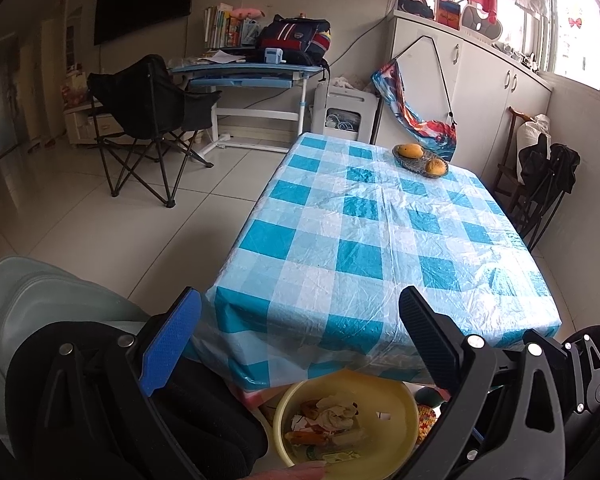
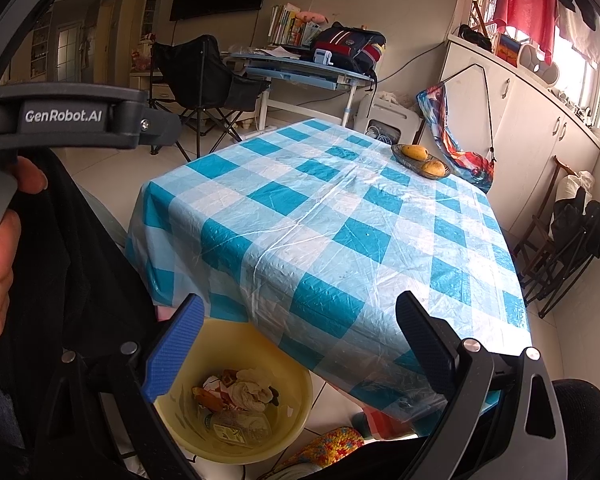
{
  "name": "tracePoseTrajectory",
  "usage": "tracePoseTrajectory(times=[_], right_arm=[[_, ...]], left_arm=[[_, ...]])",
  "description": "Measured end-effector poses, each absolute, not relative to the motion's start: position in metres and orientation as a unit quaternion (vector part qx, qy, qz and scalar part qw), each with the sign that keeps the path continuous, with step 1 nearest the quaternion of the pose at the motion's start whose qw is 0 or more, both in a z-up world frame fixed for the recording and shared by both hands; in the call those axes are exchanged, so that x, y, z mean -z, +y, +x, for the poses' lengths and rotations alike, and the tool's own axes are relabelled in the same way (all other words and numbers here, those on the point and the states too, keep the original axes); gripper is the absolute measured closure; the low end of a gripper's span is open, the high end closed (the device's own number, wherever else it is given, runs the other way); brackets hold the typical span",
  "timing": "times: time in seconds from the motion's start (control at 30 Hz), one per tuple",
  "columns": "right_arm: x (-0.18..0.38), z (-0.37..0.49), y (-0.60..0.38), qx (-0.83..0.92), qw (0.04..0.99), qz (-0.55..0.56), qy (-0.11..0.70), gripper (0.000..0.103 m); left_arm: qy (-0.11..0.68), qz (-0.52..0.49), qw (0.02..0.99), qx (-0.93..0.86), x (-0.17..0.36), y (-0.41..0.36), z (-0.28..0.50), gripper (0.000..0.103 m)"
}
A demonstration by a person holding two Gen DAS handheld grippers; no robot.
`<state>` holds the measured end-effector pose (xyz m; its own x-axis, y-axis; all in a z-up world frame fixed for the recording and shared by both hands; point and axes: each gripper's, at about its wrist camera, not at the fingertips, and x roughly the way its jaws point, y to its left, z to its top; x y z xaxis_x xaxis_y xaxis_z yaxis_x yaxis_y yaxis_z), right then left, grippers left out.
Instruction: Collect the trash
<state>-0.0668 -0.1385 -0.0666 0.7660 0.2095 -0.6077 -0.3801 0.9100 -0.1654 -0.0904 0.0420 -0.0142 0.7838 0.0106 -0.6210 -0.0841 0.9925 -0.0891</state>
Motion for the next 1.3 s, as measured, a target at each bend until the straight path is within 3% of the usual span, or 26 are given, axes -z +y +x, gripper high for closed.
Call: tracePoseTrajectory(times=[0.6, 1.07, 1.3], right_arm=[[0.065, -0.066, -0.144, -0.158, 0.930, -0.139, 0.302, 0.011], [0.065, -0.066, -0.144, -0.158, 0.930, -0.139, 0.302, 0.011], [0.065, -0.066, -0.145, -0.157, 0.930, -0.140, 0.302, 0.011]], left_arm=[[0.324, -0.014, 0.946, -0.011, 0.018, 0.021, -0.092, 0.007], [0.265, -0.027, 0.964, -0.011, 0.012, 0.022, -0.101, 0.007], [0.308, 0.004, 0.952, 0.003, 0.016, 0.016, -0.093, 0.007]])
